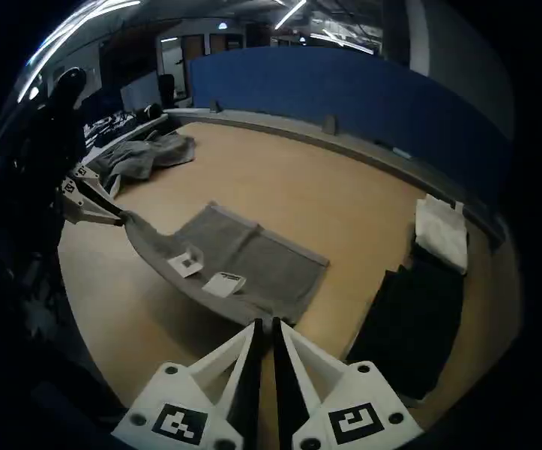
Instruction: Fold towel
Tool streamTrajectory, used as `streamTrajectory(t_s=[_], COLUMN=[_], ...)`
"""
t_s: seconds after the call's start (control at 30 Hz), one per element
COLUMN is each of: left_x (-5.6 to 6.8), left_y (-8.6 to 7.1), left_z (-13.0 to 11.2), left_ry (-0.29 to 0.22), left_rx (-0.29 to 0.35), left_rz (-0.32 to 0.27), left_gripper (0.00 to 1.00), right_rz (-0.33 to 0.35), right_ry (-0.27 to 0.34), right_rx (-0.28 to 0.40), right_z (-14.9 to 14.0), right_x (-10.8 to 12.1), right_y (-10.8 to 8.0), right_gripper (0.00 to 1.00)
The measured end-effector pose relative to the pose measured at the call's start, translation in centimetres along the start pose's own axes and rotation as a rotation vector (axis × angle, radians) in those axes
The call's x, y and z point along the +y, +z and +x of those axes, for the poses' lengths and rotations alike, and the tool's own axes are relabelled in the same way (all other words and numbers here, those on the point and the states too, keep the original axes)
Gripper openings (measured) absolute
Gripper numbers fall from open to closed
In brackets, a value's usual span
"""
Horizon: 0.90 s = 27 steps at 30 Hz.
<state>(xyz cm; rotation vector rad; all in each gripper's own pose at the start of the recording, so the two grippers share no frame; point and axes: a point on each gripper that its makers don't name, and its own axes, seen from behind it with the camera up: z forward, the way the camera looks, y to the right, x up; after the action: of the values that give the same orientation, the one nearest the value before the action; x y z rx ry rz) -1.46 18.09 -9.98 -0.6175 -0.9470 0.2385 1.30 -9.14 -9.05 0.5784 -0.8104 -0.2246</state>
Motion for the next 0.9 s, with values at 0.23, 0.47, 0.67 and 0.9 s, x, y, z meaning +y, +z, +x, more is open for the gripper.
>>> streamTrajectory(t_s=[0.23,0.47,0.67,0.9], left_x=[-1.9,-4.1,-5.6,-6.6], left_y=[2.0,5.0,7.6,10.2], left_z=[1.7,3.0,3.6,3.0], left_ry=[-0.060,-0.105,-0.104,-0.104], left_rx=[-0.026,-0.076,-0.104,-0.156], left_rz=[0.001,-0.003,0.006,0.008], left_gripper=[0.12,0.12,0.12,0.12], right_rz=[-0.006,-0.018,-0.024,-0.016], right_ry=[0.023,0.043,0.064,0.123], right_rx=[-0.011,-0.033,-0.064,-0.101], right_z=[1.1,2.2,2.5,2.2], right_x=[1.9,3.7,4.9,6.0], right_y=[2.7,5.6,8.0,10.5], right_gripper=[0.09,0.09,0.09,0.09])
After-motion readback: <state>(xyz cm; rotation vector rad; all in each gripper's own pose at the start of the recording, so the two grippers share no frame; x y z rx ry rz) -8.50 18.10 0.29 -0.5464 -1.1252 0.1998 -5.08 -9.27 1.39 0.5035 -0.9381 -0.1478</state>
